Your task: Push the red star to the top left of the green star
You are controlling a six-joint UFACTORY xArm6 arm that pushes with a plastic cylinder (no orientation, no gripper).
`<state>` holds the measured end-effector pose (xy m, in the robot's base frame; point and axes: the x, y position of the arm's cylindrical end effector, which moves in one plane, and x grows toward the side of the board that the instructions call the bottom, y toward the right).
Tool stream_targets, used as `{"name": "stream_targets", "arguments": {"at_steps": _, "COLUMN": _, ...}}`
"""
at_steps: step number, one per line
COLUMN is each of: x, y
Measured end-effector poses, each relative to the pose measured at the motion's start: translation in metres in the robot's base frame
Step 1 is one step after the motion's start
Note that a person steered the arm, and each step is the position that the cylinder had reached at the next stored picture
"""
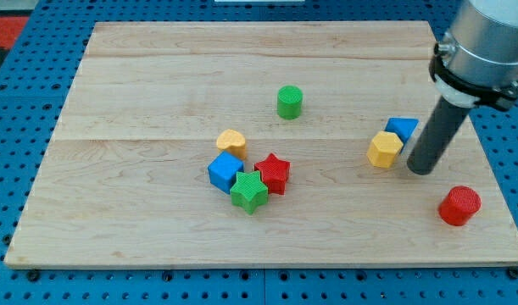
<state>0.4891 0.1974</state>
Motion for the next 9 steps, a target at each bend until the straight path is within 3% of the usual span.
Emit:
{"name": "stream_targets", "arguments": {"at_steps": 1, "x": -0.005, "y": -0.028}}
{"name": "stream_targets", "arguments": {"at_steps": 3, "x": -0.004, "y": -0.137}}
{"name": "stream_targets", "arguments": {"at_steps": 4, "x": 0.015, "y": -0.142}}
{"name": "stream_targets", "arguments": {"at_steps": 7, "x": 0.017, "y": -0.265}}
{"name": "stream_targets", "arguments": {"at_steps": 9, "x": 0.017, "y": -0.310}}
